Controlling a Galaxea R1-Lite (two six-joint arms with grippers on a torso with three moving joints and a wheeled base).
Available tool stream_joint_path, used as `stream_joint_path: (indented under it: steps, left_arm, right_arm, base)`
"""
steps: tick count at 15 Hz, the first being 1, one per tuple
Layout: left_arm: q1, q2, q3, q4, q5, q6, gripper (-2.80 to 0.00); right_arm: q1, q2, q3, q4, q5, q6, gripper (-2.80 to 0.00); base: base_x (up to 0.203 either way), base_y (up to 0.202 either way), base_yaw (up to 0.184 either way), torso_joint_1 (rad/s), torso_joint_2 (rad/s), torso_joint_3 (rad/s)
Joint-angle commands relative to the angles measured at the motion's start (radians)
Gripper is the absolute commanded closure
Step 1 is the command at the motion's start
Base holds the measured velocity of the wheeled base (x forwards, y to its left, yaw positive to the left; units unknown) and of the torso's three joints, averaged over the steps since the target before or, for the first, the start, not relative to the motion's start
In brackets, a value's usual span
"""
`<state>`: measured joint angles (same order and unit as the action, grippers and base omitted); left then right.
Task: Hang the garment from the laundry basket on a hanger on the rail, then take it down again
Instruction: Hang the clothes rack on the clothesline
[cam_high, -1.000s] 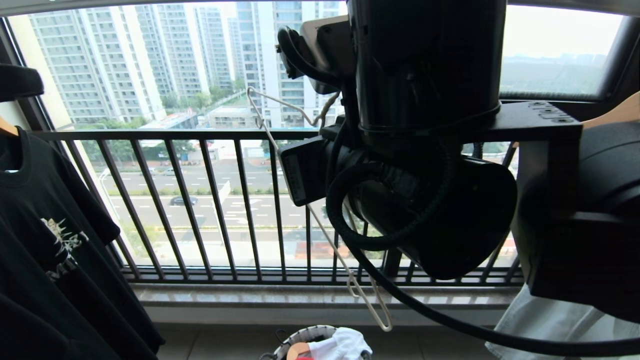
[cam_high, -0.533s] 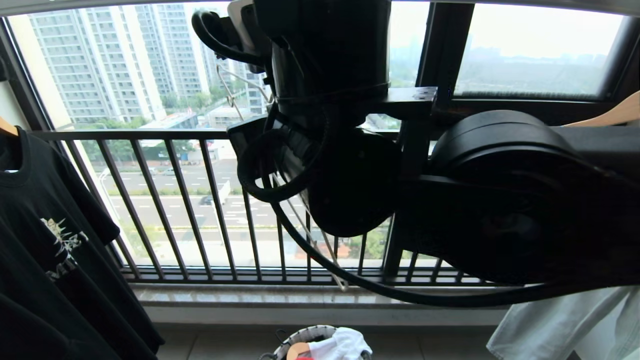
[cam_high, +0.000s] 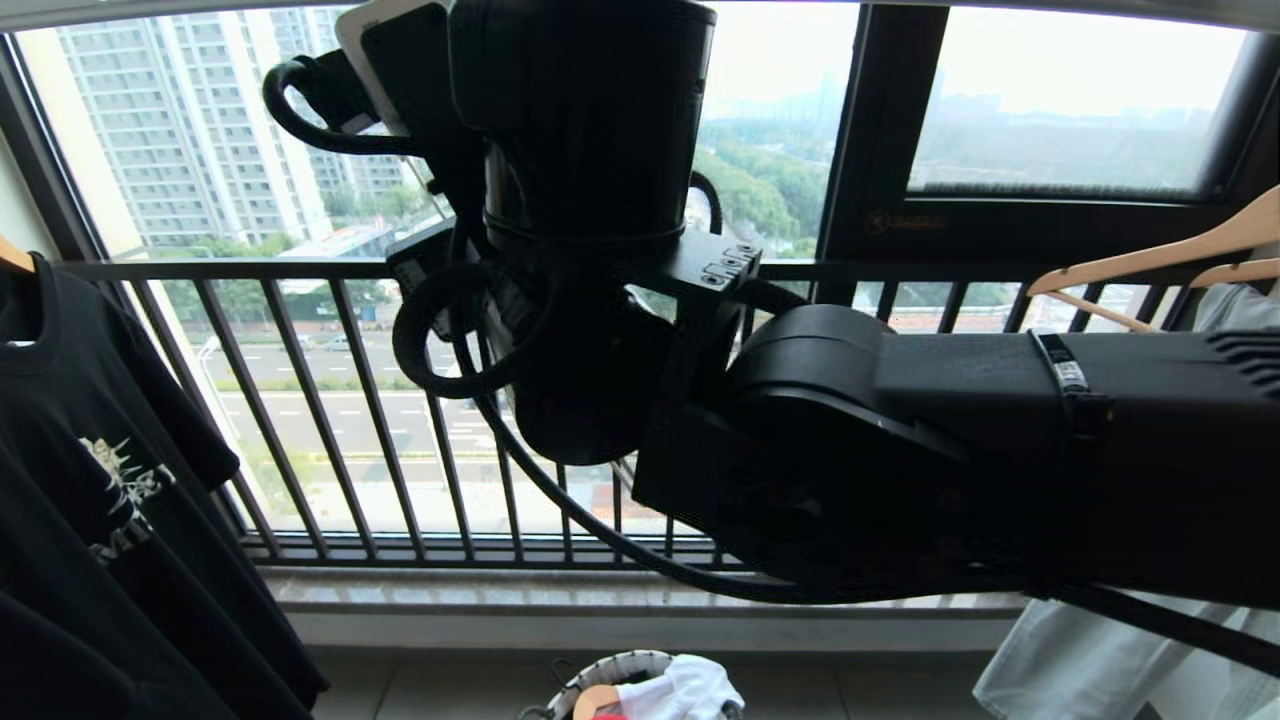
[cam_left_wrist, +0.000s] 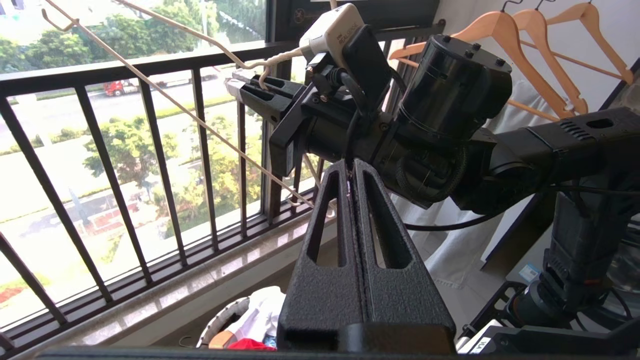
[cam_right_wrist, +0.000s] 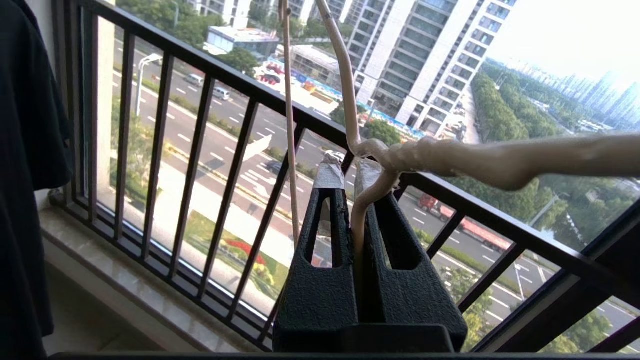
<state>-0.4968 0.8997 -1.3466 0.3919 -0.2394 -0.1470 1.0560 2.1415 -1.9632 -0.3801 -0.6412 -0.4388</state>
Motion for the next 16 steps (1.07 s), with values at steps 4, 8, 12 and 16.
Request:
stream_joint_path:
  steps: [4, 8, 12, 16]
  left_arm:
    - [0.000, -0.005, 0.000, 0.002, -0.001, -0.002, 0.00]
    - [0.000, 0.029, 0.005, 0.002, -0.006, -0.005, 0.00]
    - [0.003, 0.122, -0.021, 0.001, 0.044, -0.051, 0.00]
    - [0.003, 0.210, -0.022, 0.000, 0.070, -0.071, 0.00]
  right_arm:
    - [-0.017, 0.012, -0.011, -0.031, 0.044, -0.040, 0.00]
    - [-0.022, -0.007, -0.006, -0.047, 0.038, -0.037, 0.00]
    - [-0.021, -0.034, 0.047, -0.033, -0.015, -0.034, 0.00]
    - [-0.012, -0.107, 0.244, -0.033, -0.020, 0.006, 0.00]
  base:
    - [0.000, 0.000, 0.000, 0.000, 0.00, 0.000]
    - [0.000, 0.000, 0.000, 0.000, 0.00, 0.000]
    - [0.000, 0.000, 0.000, 0.000, 0.00, 0.000]
    - [0.000, 0.000, 0.000, 0.000, 0.00, 0.000]
